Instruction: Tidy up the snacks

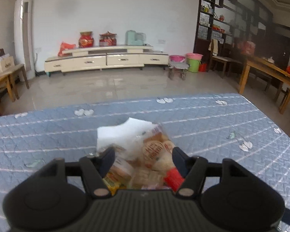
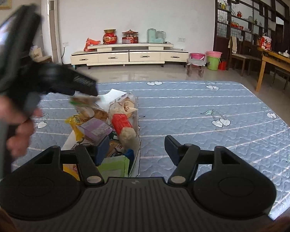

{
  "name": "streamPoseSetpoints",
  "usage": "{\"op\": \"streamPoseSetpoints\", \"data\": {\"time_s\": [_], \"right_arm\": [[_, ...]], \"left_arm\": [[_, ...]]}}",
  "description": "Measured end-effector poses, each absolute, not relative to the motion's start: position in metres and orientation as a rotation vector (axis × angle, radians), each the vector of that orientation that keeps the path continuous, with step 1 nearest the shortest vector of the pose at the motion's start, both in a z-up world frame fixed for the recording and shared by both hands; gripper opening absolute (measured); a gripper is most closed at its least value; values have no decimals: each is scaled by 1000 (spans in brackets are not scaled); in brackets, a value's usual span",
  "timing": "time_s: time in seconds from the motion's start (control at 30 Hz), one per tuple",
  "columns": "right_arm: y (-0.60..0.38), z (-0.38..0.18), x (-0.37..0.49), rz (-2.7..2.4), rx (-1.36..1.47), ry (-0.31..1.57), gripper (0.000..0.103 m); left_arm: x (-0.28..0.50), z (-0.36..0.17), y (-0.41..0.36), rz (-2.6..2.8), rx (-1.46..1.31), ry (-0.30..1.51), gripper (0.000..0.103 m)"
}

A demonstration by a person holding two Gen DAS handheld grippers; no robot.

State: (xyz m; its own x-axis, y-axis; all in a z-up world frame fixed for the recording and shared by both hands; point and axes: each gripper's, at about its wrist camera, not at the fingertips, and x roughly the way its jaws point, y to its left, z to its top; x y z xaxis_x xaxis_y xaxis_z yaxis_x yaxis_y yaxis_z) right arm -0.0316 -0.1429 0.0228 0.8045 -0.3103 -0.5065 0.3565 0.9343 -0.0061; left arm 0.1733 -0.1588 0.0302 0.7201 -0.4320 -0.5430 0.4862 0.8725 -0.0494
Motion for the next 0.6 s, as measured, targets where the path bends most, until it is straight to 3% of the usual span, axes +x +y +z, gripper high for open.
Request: {"op": "streamPoseSetpoints", "data": {"time_s": [0.13,0.43,0.6], "right_arm": [[-137,27,-35,-348,72,522,80],[-125,29,-50,-327,55,568,103],[-125,21,-57,-334,65,624,103]], "left_arm": [[161,39,-138,-481,75,583,71],[81,45,-88,-402,83,584,100],[39,33,-73,-363,95,621,102]]}}
